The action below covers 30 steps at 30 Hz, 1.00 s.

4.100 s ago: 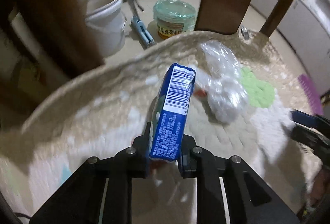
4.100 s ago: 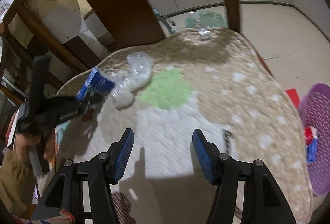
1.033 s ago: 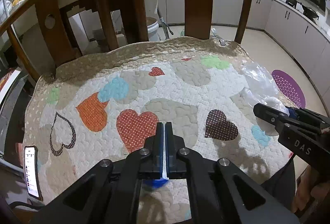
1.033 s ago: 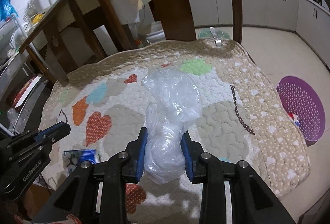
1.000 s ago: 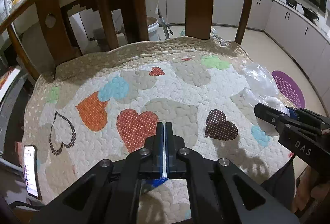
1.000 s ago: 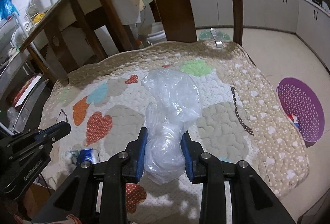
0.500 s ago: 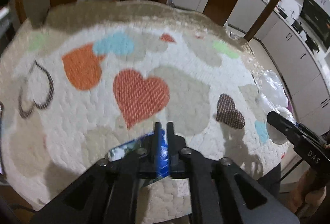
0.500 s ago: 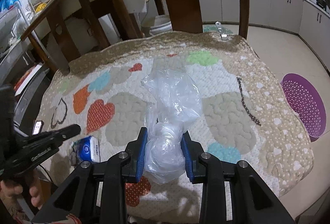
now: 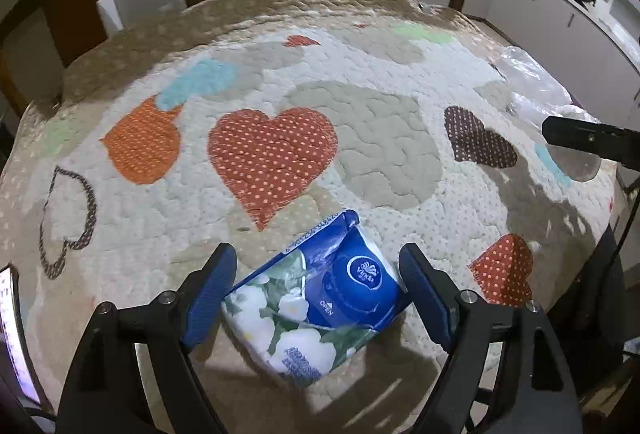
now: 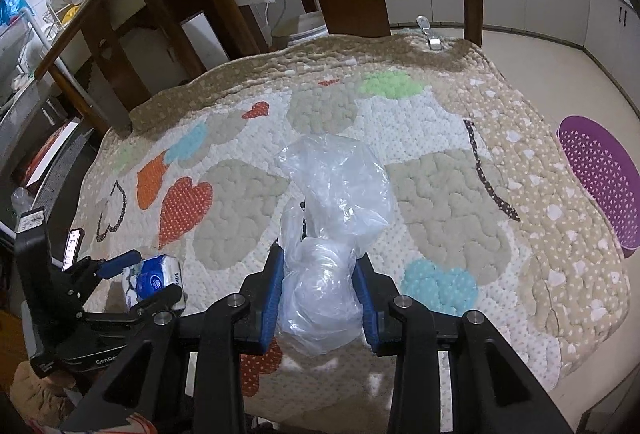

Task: Collect trash
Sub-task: 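Grasp the blue tissue pack with left tool while right tool holds plastic bag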

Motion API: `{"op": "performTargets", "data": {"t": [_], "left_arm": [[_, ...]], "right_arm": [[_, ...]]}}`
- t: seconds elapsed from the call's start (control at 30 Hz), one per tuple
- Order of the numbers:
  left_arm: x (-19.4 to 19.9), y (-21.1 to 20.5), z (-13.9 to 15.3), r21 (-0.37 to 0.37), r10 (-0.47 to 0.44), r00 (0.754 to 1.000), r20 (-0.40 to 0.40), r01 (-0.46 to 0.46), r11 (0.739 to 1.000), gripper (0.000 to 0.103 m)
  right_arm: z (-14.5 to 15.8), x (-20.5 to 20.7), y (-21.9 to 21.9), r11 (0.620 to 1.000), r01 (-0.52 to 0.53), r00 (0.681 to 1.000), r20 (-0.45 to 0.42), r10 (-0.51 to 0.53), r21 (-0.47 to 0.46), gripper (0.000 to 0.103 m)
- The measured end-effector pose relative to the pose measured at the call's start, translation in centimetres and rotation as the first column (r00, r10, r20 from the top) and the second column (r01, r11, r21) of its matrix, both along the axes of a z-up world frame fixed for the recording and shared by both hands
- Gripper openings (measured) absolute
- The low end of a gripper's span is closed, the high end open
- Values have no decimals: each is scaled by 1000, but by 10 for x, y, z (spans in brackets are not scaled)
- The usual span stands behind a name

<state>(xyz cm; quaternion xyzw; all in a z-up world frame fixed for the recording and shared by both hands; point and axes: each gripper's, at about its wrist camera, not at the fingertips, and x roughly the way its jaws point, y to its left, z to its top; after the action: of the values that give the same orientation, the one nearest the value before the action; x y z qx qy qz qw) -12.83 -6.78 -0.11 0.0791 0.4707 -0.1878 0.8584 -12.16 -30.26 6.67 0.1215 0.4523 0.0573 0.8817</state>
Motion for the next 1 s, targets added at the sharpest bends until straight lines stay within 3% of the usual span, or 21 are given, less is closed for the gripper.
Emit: {"op": "performTargets", "data": {"t": [0.1, 0.27, 0.4, 0.5, 0.63, 0.67, 0.7, 0.73, 0.83, 0.93, 1.0], "left_arm": [[-1, -5, -3, 40, -81, 997, 4, 81, 996, 82], [-13, -10, -5, 111, -254, 967, -13, 254, 961, 82], [-17, -8, -9, 115, -292, 956, -41, 295, 949, 82], [-17, -7, -14, 123, -257, 965, -56, 263, 957, 82], [-14, -8, -9, 114, -180, 983, -44, 184, 976, 64], [-10, -6, -6, 77, -160, 986, -53, 164, 984, 52], [-4, -5, -5, 43, -141, 988, -61, 144, 989, 31], [6, -5, -3, 12, -102, 992, -80, 103, 995, 18], [33, -8, -1, -61, -33, 994, -105, 27, 998, 6], [55, -6, 4, -116, 1, 991, -136, -17, 993, 11], [55, -2, 13, -137, -8, 991, -131, -11, 991, 39]], "right_arm": [[-4, 1, 0, 1000, -5, 1000, -14, 5, -1, 38], [-6, 0, 0, 1000, -13, 1000, -14, 13, -5, 38], [-11, 2, 2, 1000, -16, 999, -31, 16, -5, 38], [-13, 4, 7, 1000, -28, 999, -36, 28, -13, 38], [-18, 7, 11, 999, -40, 998, -50, 39, -25, 38], [-19, 7, 12, 999, -40, 998, -54, 39, -25, 38], [-20, 8, 11, 999, -38, 998, -55, 37, -25, 38], [-21, 8, 11, 999, -34, 998, -54, 32, -25, 38], [-22, 9, 8, 1000, -19, 999, -52, 17, -25, 38], [-20, 8, 4, 1000, -5, 999, -48, 4, -24, 38], [-17, 6, 1, 1000, 2, 999, -36, -3, -26, 38]]}}
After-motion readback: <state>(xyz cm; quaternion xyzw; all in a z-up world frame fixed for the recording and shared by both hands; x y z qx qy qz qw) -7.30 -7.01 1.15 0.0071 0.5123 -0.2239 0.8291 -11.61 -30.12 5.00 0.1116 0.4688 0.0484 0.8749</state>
